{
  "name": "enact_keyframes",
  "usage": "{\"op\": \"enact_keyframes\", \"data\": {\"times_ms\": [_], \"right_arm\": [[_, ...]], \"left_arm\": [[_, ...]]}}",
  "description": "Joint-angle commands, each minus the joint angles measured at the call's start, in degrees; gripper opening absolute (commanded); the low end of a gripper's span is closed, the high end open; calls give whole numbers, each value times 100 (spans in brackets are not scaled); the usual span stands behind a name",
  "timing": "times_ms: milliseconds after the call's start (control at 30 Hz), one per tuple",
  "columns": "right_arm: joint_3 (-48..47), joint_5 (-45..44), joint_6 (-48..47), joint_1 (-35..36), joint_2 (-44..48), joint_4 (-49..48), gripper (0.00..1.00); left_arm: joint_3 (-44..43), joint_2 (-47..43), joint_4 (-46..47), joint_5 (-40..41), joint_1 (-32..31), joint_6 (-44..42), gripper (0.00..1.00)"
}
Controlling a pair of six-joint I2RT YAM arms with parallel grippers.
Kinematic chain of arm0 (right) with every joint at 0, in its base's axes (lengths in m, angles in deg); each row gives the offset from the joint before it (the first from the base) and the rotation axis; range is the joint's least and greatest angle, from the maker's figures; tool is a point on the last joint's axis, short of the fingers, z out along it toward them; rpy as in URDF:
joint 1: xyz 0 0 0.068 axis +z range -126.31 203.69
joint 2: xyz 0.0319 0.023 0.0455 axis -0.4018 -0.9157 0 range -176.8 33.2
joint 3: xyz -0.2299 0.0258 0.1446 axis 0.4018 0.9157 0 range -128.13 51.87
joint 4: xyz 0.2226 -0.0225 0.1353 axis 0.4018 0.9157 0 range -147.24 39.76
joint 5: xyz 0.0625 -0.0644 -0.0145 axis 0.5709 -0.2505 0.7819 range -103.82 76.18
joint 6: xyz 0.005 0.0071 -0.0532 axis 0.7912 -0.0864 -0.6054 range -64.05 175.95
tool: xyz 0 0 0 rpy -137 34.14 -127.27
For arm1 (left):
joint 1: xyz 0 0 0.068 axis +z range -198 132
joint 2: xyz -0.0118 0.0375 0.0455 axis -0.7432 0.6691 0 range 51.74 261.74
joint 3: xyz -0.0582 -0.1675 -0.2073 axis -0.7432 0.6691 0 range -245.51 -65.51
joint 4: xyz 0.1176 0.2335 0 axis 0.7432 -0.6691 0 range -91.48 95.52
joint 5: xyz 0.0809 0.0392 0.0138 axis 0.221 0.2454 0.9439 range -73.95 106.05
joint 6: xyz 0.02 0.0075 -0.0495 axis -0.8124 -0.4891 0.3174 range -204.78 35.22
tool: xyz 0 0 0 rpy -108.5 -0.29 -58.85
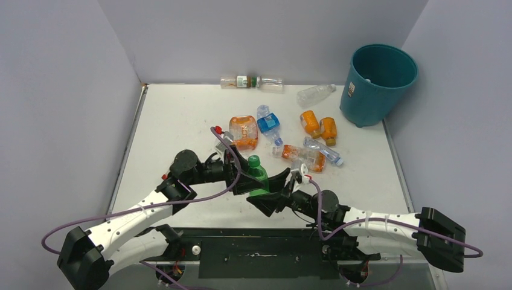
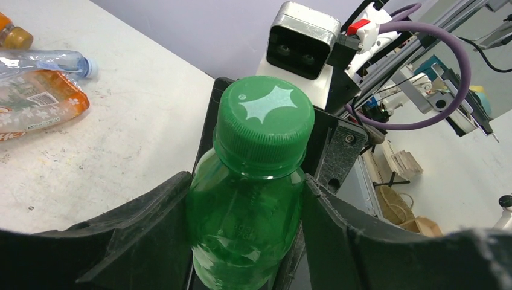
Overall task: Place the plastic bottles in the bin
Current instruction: Pick up the plastic bottle at the center of the board.
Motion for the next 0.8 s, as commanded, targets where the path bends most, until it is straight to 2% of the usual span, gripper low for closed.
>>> {"op": "enact_keyframes", "data": {"times_ms": [0,33,67,133,200,300,467,533,633,767], "right_arm": [[-297,-212,-155,81,183,-284,43],[-354,-234,-152,82,222,-101,53],[-456,-239,-156,88,260,182,70],[-759,-355,-94,89,362,987,95],[-1103,-447,-92,88,462,1953,90],[-1625,-569,-109,99,660,3438,90],[-2223,-911,-78,117,1106,5176,90],[-2429,-1299,61,111,1252,5735,90],[-2620,-1794,192,116,1548,6239,90],[-2695,-1826,-91,117,2041,6110,90]], "left_arm": [[-226,-123,-7,90,-78,-289,35],[-226,-130,-5,80,-89,-315,30],[-231,-139,-5,83,-92,-337,25],[-230,-198,-41,99,-92,-422,15],[-247,-304,-205,225,-94,-562,6],[-233,-521,-472,592,-102,-788,0],[-100,-765,-371,914,-107,-825,0],[-71,-818,-359,1019,-104,-823,0],[-21,-906,-377,1180,-103,-859,0],[-12,-919,-444,1214,-122,-972,0]]}}
